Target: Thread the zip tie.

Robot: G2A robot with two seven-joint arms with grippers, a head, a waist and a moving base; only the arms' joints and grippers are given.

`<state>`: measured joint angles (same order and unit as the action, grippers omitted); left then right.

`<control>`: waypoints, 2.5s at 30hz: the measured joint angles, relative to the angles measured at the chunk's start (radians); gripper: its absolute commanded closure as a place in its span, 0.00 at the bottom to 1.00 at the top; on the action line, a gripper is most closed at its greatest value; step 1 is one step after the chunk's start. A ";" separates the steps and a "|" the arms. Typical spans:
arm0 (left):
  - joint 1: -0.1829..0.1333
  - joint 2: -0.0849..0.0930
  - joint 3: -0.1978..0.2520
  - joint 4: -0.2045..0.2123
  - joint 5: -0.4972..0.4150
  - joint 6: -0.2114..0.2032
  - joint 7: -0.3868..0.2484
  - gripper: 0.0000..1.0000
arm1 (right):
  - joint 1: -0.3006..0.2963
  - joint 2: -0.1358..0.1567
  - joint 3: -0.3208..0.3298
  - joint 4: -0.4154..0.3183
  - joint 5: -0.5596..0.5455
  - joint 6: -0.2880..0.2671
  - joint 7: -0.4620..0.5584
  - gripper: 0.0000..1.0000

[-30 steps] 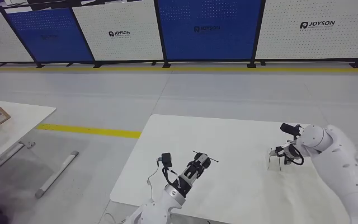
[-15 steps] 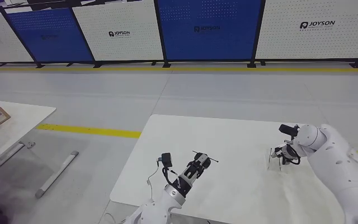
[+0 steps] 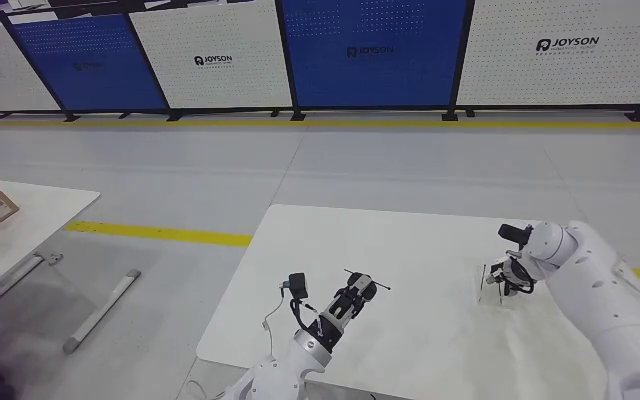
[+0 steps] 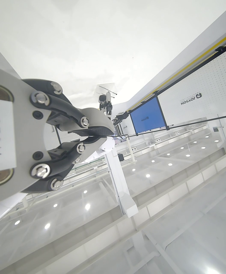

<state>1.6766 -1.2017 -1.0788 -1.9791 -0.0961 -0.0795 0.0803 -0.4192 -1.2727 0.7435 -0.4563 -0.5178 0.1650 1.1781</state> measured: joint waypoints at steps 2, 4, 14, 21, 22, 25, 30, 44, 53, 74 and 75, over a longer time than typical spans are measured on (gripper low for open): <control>0.000 0.000 0.000 0.000 0.000 0.000 0.000 1.00 | 0.006 -0.006 -0.003 0.015 -0.001 0.002 -0.003 0.78; 0.000 0.000 0.000 0.000 0.000 0.000 0.000 1.00 | 0.011 -0.013 -0.006 0.030 -0.004 0.008 -0.007 0.77; 0.000 0.000 0.000 0.000 0.000 0.000 0.000 1.00 | 0.033 -0.045 -0.021 0.092 -0.014 0.022 -0.023 0.76; 0.000 0.000 0.000 0.000 0.000 0.000 0.000 1.00 | 0.047 -0.064 -0.027 0.130 -0.022 0.024 -0.031 0.85; 0.000 0.000 0.000 0.000 0.000 0.000 0.000 1.00 | 0.049 -0.067 -0.028 0.136 -0.023 0.024 -0.032 0.86; 0.000 0.000 0.000 0.000 0.000 0.000 0.000 1.00 | 0.054 -0.074 -0.032 0.150 -0.029 0.025 -0.033 0.92; 0.000 0.000 0.000 0.000 0.000 0.000 0.000 1.00 | 0.061 -0.084 -0.035 0.170 -0.036 0.018 -0.034 1.00; 0.000 0.000 0.000 0.000 0.000 0.000 0.000 1.00 | 0.075 -0.090 -0.027 0.196 -0.051 -0.048 -0.043 1.00; 0.000 0.000 0.000 0.000 0.000 0.000 0.000 1.00 | 0.067 -0.078 -0.015 0.172 -0.062 -0.087 -0.050 1.00; 0.000 0.000 0.000 0.000 0.000 0.000 0.000 1.00 | 0.005 0.004 0.078 0.027 -0.047 -0.099 -0.079 1.00; 0.000 0.000 0.000 0.000 0.000 0.000 0.000 1.00 | 0.005 0.004 0.078 0.028 -0.047 -0.099 -0.079 1.00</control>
<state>1.6766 -1.2017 -1.0788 -1.9791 -0.0961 -0.0795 0.0803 -0.4145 -1.2690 0.8217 -0.4284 -0.5647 0.0656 1.0988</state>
